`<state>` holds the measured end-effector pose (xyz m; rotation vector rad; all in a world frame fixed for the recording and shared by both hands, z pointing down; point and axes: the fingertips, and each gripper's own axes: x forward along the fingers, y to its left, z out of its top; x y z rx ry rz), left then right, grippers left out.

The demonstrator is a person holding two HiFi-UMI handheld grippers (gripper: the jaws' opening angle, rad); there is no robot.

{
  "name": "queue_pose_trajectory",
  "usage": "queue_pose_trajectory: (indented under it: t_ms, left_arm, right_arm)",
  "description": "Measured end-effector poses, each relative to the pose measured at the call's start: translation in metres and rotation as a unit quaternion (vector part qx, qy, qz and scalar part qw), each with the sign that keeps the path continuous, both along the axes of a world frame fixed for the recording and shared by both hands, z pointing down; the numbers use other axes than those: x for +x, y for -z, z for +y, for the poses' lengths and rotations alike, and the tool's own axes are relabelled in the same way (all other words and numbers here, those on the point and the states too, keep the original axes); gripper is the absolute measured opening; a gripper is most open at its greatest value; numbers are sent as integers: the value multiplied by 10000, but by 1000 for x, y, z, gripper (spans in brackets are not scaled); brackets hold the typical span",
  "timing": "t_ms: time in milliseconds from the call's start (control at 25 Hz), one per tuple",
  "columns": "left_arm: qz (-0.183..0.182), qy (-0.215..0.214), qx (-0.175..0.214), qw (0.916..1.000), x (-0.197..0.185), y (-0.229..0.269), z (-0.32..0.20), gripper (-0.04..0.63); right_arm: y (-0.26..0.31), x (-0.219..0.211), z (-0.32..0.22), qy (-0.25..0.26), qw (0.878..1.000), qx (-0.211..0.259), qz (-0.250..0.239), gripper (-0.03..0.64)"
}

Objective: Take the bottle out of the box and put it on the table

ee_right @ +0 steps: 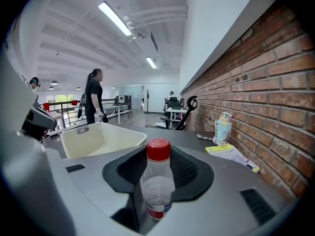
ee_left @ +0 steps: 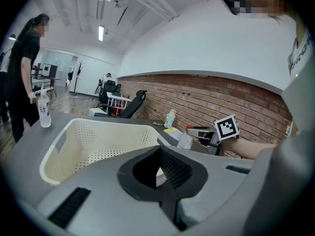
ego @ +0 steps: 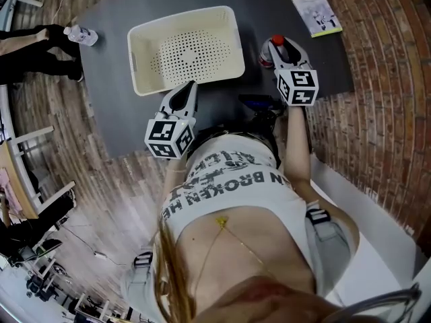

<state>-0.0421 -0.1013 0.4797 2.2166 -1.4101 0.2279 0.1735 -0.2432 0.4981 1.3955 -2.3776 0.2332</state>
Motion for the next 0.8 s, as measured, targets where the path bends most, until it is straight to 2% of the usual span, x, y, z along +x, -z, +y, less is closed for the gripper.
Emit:
queue_pose_trajectory:
  t_ms: [800]
  left_arm:
    - [22,19,50,10000,-8,4,-3,5]
  right_arm:
    - [1,1,5,-69,10000,38,41,141]
